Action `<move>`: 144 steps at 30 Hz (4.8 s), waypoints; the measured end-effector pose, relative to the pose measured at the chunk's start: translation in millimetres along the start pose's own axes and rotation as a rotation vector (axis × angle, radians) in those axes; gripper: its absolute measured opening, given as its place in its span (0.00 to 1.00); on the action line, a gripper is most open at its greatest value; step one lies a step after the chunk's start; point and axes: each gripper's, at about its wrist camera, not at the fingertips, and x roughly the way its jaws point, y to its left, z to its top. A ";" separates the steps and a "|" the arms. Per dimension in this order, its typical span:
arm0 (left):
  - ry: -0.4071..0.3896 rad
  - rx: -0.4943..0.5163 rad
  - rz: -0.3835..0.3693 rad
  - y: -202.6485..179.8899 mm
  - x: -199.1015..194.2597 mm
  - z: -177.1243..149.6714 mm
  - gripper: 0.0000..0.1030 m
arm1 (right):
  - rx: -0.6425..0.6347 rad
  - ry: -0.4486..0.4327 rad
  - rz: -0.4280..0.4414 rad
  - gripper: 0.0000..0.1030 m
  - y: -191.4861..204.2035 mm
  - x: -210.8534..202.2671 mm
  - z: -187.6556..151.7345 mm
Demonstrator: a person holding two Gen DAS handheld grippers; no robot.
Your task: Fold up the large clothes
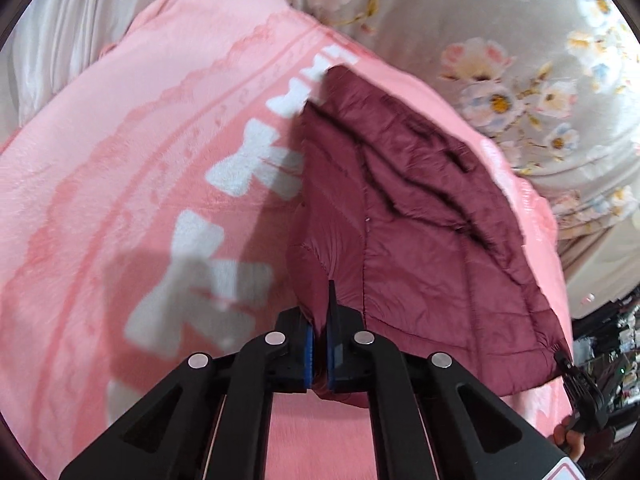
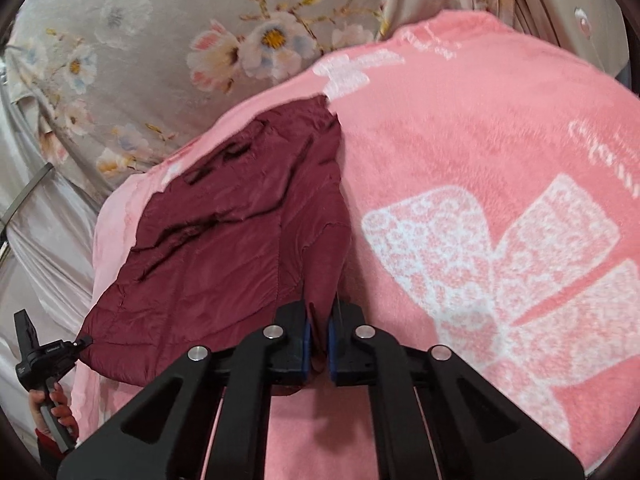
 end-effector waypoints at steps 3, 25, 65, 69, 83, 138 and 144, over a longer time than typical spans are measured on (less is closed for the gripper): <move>-0.029 0.025 -0.022 -3.3 -46.8 -12.3 0.02 | -0.043 -0.068 0.026 0.04 9.4 -47.2 -5.5; -0.239 0.090 0.122 -36.6 -14.9 127.4 0.03 | -0.044 -0.239 0.048 0.04 59.5 32.4 141.4; 0.005 -0.038 0.241 0.2 169.4 175.5 0.23 | -0.112 0.146 -0.168 0.25 51.2 245.9 142.8; -0.028 0.017 0.307 -9.1 169.2 177.8 0.07 | -0.115 0.033 -0.193 0.00 56.6 220.9 150.5; -0.077 0.130 0.471 -16.4 210.5 167.8 0.06 | -0.095 0.069 -0.292 0.00 23.4 260.7 135.2; -0.109 0.389 0.320 -166.2 257.5 108.7 0.41 | -0.432 0.130 -0.064 0.18 183.8 303.4 64.7; -0.120 0.396 0.330 -167.7 260.0 107.9 0.42 | -0.423 0.126 -0.059 0.18 182.6 305.6 66.2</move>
